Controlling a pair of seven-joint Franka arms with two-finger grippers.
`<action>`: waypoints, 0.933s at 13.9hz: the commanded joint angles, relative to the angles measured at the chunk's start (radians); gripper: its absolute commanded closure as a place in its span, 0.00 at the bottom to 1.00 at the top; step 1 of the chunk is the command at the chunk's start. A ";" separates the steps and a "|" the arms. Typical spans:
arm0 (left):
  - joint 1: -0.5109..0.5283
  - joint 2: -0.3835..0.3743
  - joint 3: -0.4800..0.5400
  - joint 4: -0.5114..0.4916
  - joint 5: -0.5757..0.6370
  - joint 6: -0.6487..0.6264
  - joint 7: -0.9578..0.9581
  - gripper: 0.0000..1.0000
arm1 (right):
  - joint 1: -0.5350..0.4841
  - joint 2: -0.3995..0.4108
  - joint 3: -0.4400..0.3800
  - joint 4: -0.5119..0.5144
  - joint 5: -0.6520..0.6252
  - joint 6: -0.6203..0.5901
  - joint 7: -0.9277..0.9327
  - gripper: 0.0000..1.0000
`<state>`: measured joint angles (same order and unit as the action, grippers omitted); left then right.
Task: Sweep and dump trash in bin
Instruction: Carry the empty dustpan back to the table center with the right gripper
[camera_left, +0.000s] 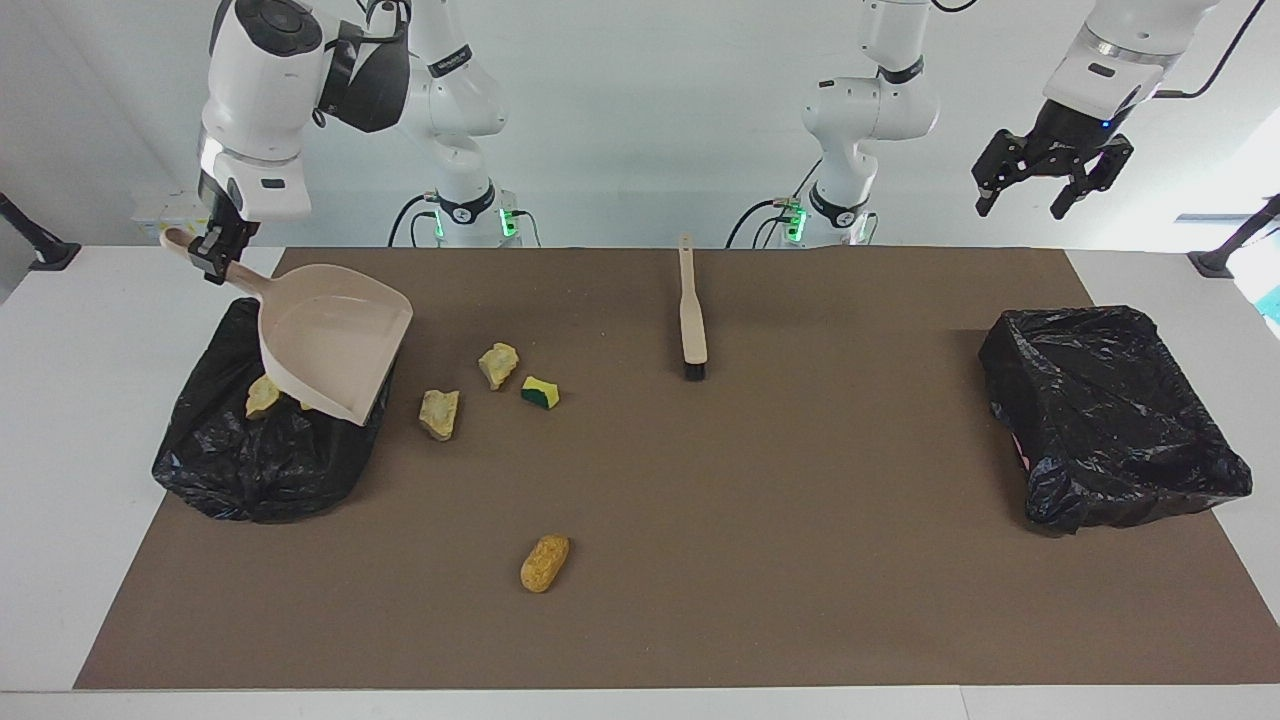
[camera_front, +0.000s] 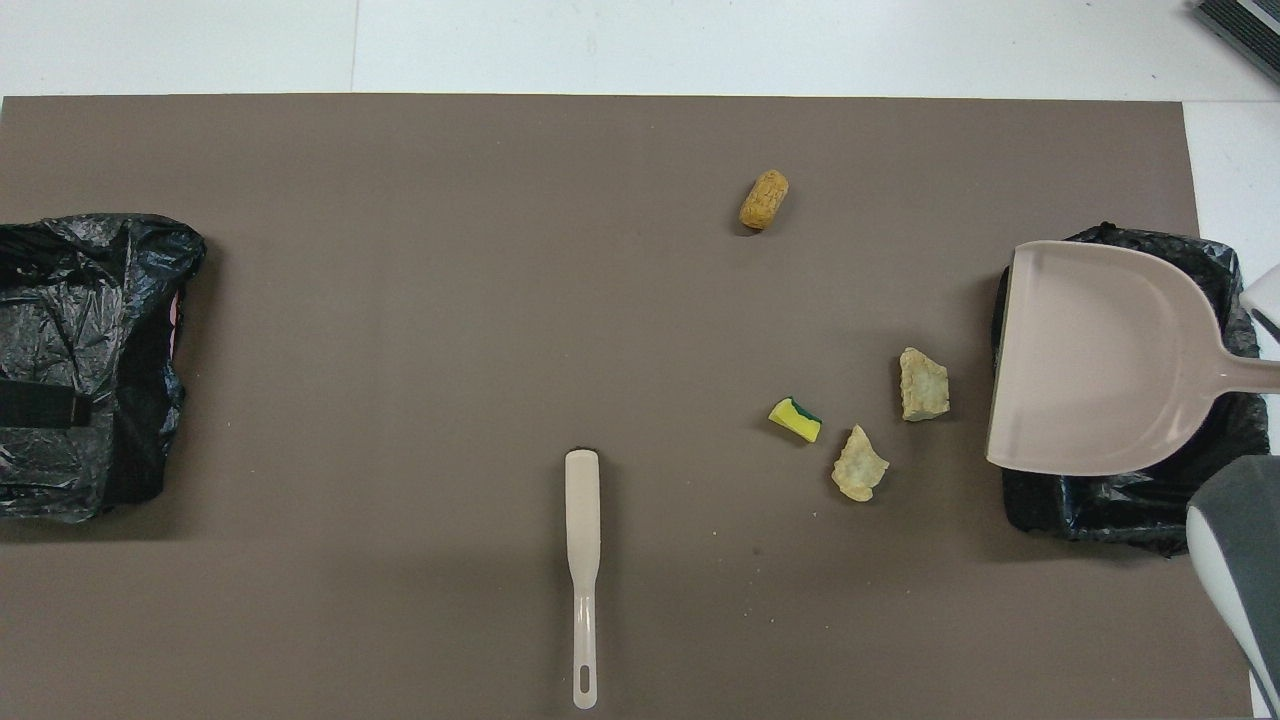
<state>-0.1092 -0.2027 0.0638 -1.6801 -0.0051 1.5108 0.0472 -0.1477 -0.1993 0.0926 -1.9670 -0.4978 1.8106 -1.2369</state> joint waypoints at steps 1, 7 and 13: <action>0.081 0.014 -0.039 0.025 0.007 -0.026 0.008 0.00 | -0.001 0.000 0.006 0.019 0.148 -0.069 0.199 1.00; 0.181 0.036 -0.133 0.020 0.004 -0.004 0.000 0.00 | 0.062 0.014 0.067 0.033 0.347 -0.119 0.728 1.00; 0.189 0.023 -0.131 0.008 0.004 -0.018 -0.001 0.00 | 0.282 0.176 0.081 0.195 0.476 -0.115 1.279 1.00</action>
<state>0.0558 -0.1756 -0.0541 -1.6801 -0.0055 1.5113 0.0459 0.0848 -0.1142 0.1751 -1.8840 -0.0575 1.7210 -0.0863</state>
